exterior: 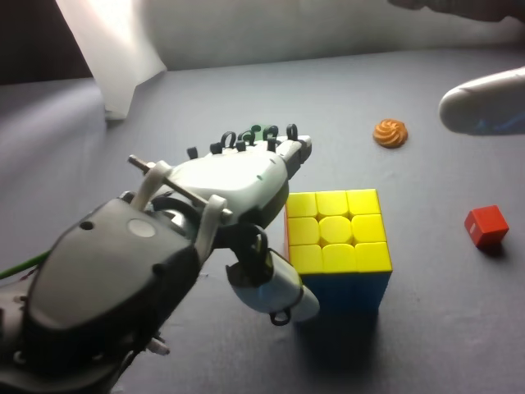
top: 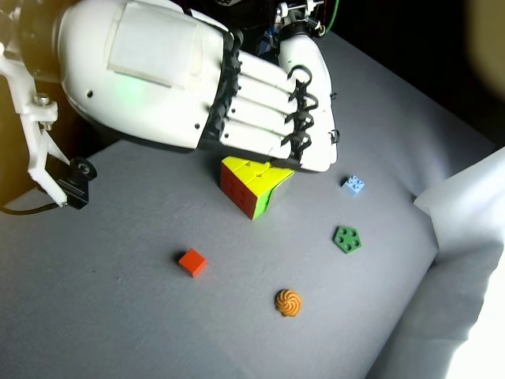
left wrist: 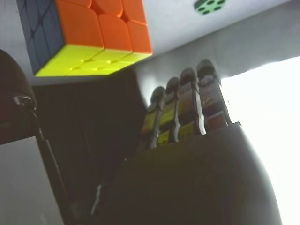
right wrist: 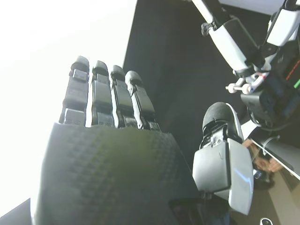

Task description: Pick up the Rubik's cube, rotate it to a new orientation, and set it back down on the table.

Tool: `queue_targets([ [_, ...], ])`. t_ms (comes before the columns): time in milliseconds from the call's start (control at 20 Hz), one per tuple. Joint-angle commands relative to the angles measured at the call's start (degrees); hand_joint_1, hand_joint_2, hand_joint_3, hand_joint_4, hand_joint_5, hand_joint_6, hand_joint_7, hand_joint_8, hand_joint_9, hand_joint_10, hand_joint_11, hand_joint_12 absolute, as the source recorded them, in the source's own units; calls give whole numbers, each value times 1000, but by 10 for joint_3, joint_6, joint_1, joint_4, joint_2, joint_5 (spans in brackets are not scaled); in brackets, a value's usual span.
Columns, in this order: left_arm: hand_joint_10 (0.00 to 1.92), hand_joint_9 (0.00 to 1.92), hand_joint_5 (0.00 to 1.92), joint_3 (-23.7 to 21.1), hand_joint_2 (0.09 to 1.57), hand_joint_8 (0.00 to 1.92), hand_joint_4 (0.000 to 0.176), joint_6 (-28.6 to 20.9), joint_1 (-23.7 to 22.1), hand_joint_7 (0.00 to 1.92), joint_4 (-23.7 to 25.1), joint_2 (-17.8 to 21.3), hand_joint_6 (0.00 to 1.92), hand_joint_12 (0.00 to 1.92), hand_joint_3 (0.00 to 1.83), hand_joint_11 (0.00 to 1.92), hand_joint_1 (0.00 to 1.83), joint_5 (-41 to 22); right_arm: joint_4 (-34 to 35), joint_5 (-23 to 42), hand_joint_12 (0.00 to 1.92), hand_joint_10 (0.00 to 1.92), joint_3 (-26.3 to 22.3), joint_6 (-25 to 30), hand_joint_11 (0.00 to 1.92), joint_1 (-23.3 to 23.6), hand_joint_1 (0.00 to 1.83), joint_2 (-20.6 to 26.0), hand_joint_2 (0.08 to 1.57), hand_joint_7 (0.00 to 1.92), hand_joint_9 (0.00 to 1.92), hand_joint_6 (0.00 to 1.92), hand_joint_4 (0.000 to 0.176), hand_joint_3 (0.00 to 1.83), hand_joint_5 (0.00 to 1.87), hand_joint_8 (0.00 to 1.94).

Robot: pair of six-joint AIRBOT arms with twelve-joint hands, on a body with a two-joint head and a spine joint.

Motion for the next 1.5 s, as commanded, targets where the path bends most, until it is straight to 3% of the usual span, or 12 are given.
queue_targets([
  [0,0,0,0,3,780,0,0,0,-7,0,36,-6,0,30,0,48,1099,-17,19,23,0,0,0,-2,0,9,0,-1,1110,15,0,5,0,4,17,5],
  [250,0,0,3,20,809,0,0,27,-6,0,18,-23,1,41,0,25,1229,-17,19,16,9,0,0,-25,17,17,0,-1,1110,30,1,7,0,1,34,7],
  [350,0,0,0,25,804,0,0,32,-5,0,12,-29,0,92,0,0,1225,-17,19,21,1,0,0,-59,2,17,0,0,1114,6,0,1,0,2,16,0],
  [550,0,0,0,37,795,0,0,37,-5,0,-1,-47,0,215,0,0,1215,-17,-2,62,0,0,5,-93,0,17,0,2,1120,35,0,13,0,5,41,12],
  [750,0,0,0,53,806,0,0,45,-10,0,-24,-69,0,35,0,0,1203,-17,-7,154,3,0,35,-143,8,17,0,3,1122,32,0,9,0,4,36,9],
  [1150,0,0,0,84,846,0,0,64,-14,0,-54,-90,0,85,6,0,1215,-17,-7,160,3,4,52,-146,6,17,0,3,1107,43,10,13,0,0,51,12],
  [1350,0,0,0,94,823,0,0,75,-12,0,-68,-96,0,207,0,0,1171,-17,-7,162,16,8,46,-147,32,17,0,3,1104,56,26,8,0,0,59,10],
  [1450,0,0,0,98,838,0,0,78,-10,0,-74,-99,0,114,1,0,1199,-17,-7,162,12,0,44,-147,18,17,0,3,1098,36,9,1,0,0,41,1],
])
